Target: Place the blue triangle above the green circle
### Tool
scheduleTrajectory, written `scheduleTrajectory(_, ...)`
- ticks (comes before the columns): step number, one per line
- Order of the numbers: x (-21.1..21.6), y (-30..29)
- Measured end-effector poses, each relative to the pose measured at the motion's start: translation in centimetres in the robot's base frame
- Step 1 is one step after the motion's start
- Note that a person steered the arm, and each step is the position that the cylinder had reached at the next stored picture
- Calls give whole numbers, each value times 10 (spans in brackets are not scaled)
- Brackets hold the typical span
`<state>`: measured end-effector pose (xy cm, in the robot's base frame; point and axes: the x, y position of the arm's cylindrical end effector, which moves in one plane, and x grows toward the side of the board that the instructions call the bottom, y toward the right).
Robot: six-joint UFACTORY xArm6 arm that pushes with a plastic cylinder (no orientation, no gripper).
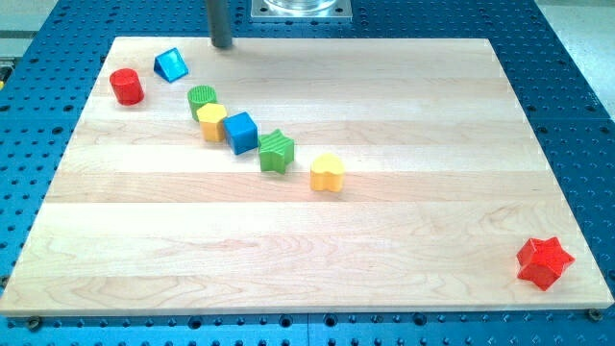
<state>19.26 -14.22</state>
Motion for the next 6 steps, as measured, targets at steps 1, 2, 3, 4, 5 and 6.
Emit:
scheduleTrajectory(1,0,-50)
scheduleTrajectory(2,21,-84)
scheduleTrajectory(3,90,-74)
scheduleTrajectory(4,141,-27)
scheduleTrajectory(5,132,-42)
scheduleTrajectory(6,100,-69)
